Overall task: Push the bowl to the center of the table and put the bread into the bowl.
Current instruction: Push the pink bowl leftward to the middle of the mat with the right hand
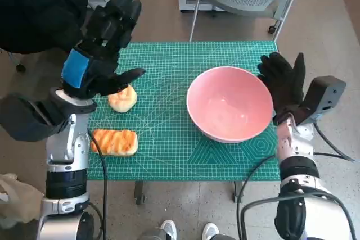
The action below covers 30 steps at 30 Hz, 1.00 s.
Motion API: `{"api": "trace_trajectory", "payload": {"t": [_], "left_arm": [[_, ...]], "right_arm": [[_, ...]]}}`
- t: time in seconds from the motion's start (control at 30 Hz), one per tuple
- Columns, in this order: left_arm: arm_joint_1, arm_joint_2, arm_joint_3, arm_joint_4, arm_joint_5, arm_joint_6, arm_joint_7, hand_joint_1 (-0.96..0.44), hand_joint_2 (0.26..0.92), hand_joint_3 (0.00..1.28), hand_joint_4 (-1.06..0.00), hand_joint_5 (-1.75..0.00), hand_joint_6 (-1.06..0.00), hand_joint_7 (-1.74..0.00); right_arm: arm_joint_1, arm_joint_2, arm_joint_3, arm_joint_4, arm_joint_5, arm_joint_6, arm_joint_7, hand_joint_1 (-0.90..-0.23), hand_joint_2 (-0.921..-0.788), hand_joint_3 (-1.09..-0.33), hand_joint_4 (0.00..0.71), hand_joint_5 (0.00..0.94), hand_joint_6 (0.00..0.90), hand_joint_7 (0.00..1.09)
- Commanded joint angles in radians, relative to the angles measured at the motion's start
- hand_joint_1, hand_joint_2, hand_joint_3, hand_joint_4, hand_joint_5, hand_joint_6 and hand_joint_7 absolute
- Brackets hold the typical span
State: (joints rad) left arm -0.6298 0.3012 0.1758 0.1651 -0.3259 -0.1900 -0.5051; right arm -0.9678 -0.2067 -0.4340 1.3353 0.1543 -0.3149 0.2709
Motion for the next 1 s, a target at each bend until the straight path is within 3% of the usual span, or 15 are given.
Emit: {"api": "trace_trajectory", "payload": {"t": [0.03, 0.43, 1.0], "left_arm": [[0.020, 0.010, 0.007, -0.025, 0.004, 0.009, 0.013, -0.51, 0.921, 0.20, -0.02, 0.00, 0.00, -0.32], [0.038, 0.016, 0.010, -0.063, 0.002, 0.030, 0.035, -0.50, 0.921, 0.21, -0.02, 0.00, 0.00, -0.31], [0.075, 0.021, 0.013, -0.138, 0.003, 0.066, 0.065, -0.48, 0.921, 0.22, 0.00, 0.00, 0.00, -0.29]], "right_arm": [[0.003, 0.021, -0.004, 0.009, 0.006, 0.010, 0.007, -0.722, -0.921, -0.894, 0.378, 0.000, 0.418, 0.01], [-0.016, 0.062, 0.012, 0.008, -0.007, 0.013, -0.009, -0.707, -0.921, -0.916, 0.424, 0.018, 0.471, 0.03], [-0.038, 0.113, 0.039, 0.006, -0.014, 0.013, 0.008, -0.662, -0.921, -0.923, 0.386, 0.001, 0.433, 0.01]]}}
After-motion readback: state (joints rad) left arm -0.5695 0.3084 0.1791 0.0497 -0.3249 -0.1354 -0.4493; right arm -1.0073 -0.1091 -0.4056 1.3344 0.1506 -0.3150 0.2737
